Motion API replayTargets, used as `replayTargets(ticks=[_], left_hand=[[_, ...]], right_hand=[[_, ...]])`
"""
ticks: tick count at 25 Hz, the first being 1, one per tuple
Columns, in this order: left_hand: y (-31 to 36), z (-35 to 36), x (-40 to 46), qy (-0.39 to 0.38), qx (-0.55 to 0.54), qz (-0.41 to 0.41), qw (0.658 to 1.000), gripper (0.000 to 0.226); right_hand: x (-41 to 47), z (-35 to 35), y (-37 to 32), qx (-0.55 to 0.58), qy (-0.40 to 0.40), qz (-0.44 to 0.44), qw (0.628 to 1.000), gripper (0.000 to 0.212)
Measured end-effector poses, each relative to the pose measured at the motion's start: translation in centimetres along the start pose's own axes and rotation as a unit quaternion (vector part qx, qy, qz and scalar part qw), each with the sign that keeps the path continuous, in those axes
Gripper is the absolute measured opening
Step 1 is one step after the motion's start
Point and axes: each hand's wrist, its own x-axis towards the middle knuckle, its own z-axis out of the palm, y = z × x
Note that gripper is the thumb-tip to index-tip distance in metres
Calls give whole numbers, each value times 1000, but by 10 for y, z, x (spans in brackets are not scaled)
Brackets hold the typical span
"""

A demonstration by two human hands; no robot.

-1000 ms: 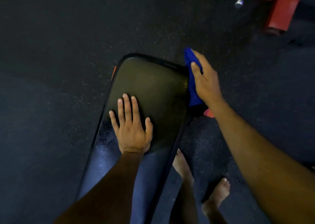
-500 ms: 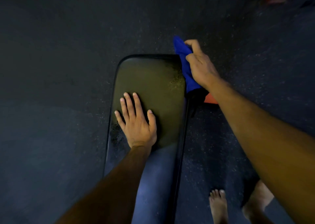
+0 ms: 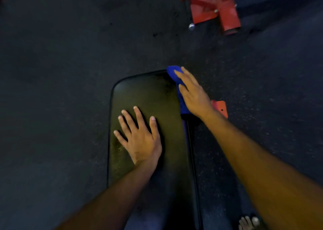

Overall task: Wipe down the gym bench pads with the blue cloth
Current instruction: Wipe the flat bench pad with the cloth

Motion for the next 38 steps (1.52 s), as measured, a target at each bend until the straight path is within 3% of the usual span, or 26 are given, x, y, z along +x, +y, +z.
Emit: replayTargets(ticks=[5, 8, 11, 17, 20, 27, 29, 34, 38], left_hand=[[-5, -8, 2, -51, 1, 40, 998, 76], [-35, -22, 11, -93, 31, 171, 980, 82], [-57, -21, 18, -64, 28, 223, 972, 81], [-57, -11, 20, -36, 27, 242, 969, 83], [-57, -10, 20, -31, 22, 242, 969, 81], [-57, -11, 21, -40, 15, 246, 968, 79], [-58, -11, 21, -38, 14, 249, 968, 78], [-59, -8, 23, -32, 13, 250, 968, 75], [-59, -7, 22, -21, 0, 246, 969, 73]], right_hand=[[-147, 27, -21, -16, 28, 49, 998, 50], [-197, 31, -42, -26, 25, 73, 997, 55], [-162, 31, -49, -64, 40, 90, 993, 53], [7, 14, -23, -108, 66, 51, 991, 43], [15, 12, -24, -85, 59, 56, 993, 43], [-175, 34, -41, -74, 33, 79, 994, 57], [-192, 37, -44, -75, 31, 85, 993, 57], [-68, 27, -40, -129, 81, 59, 987, 47], [10, 15, -31, -105, 83, 58, 989, 43]])
